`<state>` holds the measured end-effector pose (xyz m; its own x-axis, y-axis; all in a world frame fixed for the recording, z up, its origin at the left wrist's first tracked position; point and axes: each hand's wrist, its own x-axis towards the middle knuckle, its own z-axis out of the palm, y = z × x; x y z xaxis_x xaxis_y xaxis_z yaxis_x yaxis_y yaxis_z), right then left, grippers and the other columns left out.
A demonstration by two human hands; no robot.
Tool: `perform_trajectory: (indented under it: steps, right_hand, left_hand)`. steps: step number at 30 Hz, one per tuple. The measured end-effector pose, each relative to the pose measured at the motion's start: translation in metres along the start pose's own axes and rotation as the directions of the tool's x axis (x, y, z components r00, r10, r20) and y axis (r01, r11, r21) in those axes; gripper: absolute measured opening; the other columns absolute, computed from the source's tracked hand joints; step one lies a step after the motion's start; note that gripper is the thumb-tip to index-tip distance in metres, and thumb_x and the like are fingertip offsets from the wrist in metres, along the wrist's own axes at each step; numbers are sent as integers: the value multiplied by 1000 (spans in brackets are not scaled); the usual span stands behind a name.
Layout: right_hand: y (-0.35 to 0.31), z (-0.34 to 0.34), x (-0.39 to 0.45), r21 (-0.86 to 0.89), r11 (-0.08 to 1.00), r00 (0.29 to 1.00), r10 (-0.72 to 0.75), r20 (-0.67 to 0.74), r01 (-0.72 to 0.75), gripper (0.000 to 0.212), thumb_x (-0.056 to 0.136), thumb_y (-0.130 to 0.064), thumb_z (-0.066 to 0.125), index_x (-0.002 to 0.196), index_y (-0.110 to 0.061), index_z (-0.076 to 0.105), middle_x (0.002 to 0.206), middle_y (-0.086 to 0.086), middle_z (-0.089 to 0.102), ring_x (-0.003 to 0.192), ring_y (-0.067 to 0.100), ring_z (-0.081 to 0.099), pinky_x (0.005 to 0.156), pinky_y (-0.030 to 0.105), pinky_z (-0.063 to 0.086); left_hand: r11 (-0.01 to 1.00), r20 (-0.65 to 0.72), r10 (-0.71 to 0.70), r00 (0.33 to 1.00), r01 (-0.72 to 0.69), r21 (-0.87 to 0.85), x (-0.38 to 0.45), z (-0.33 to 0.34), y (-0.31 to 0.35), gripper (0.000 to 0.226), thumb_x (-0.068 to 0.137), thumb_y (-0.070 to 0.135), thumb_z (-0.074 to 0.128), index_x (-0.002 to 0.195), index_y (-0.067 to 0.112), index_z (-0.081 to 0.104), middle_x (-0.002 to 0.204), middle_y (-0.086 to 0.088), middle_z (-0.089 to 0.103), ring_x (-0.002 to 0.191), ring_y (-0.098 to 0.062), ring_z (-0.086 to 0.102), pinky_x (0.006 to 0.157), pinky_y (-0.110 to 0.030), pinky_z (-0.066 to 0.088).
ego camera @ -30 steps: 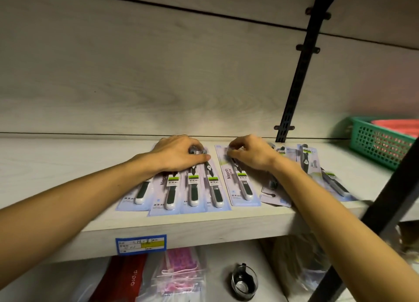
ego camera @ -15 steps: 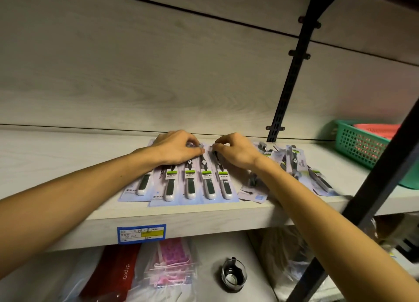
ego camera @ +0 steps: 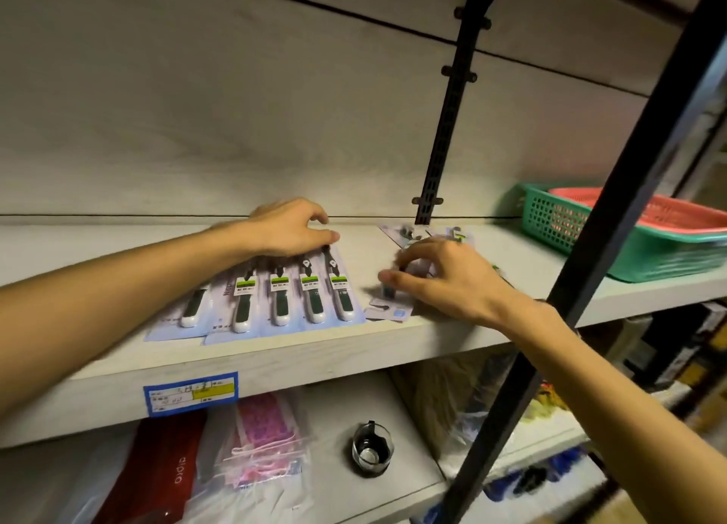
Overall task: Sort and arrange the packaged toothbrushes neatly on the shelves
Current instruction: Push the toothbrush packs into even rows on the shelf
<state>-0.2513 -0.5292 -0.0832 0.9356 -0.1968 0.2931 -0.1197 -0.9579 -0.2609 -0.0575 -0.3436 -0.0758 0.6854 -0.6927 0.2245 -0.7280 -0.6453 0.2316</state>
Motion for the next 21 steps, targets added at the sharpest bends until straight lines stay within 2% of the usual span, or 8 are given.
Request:
perform_trajectory:
  steps: [3, 5, 9, 11, 13, 15, 17, 21]
  right_hand:
    - [-8, 6, -13, -95, 991, 993, -95, -67, 89, 79, 70, -93, 42, 106, -29, 73, 118, -12, 69, 106, 10, 62, 89, 38, 54]
    - [-11, 7, -13, -96, 990, 989, -110, -97, 101, 78, 68, -92, 45, 102, -28, 75, 114, -13, 70, 102, 9, 63, 86, 36, 55]
    - [-15, 8, -2, -16, 995, 989, -97, -108, 96, 50, 74, -71, 65, 93, -26, 76, 100, -12, 71, 89, 10, 65, 78, 37, 55]
    - [-17, 5, 5, 21, 996, 986, -86, -142, 89, 41, 77, -62, 68, 94, -26, 77, 102, -12, 71, 89, 8, 64, 79, 33, 53]
    - [-18, -4, 12, 120, 990, 986, -59, -153, 77, 34, 81, -56, 70, 96, -27, 78, 105, -14, 69, 89, 6, 63, 77, 30, 50]
    - [-20, -13, 19, 290, 954, 995, -52, -87, 75, 26, 85, -48, 72, 96, -26, 78, 104, -12, 69, 87, 6, 65, 75, 29, 51]
    - [-24, -20, 24, 424, 903, 997, -72, -15, 71, 17, 88, -37, 72, 96, -23, 77, 103, -7, 71, 89, 13, 69, 79, 30, 58]
    - [-25, -24, 27, 561, 822, 992, -127, 5, 103, 9, 91, -19, 71, 97, -17, 78, 106, -4, 73, 94, 18, 72, 87, 29, 59]
  left_hand:
    - [1000, -7, 12, 1000, -12, -10, 0, 16, 6, 40, 92, 58, 58, 116, 28, 68, 120, 1, 68, 106, -23, 62, 89, -36, 51]
    - [1000, -27, 19, 999, -19, -5, -2, 19, 5, 37, 93, 55, 58, 115, 27, 67, 116, 2, 69, 103, -22, 62, 85, -35, 51]
    - [999, -19, 9, 1000, -10, -40, -4, 15, -1, 37, 93, 53, 59, 119, 28, 66, 121, 3, 68, 107, -22, 62, 88, -36, 51]
    - [1000, -20, 9, 1000, -9, -10, -6, 16, -4, 46, 94, 55, 57, 130, 26, 60, 130, 1, 64, 114, -25, 60, 92, -38, 50]
    - [1000, -48, 16, 999, -16, 12, -8, 16, -6, 55, 95, 54, 54, 141, 24, 51, 142, -2, 56, 124, -27, 55, 97, -39, 47]
    - [999, -131, 52, 990, -52, 6, -9, 13, -9, 57, 97, 51, 53, 145, 22, 45, 149, -2, 49, 131, -27, 50, 101, -40, 44]
    - [994, -241, 77, 967, -92, -51, -8, 7, -10, 54, 98, 46, 53, 146, 22, 44, 151, -1, 46, 134, -25, 47, 104, -41, 41]
    - [969, -392, 131, 910, -201, -143, -4, -2, -11, 43, 102, 30, 49, 144, 24, 49, 149, 1, 49, 134, -22, 47, 105, -37, 38]
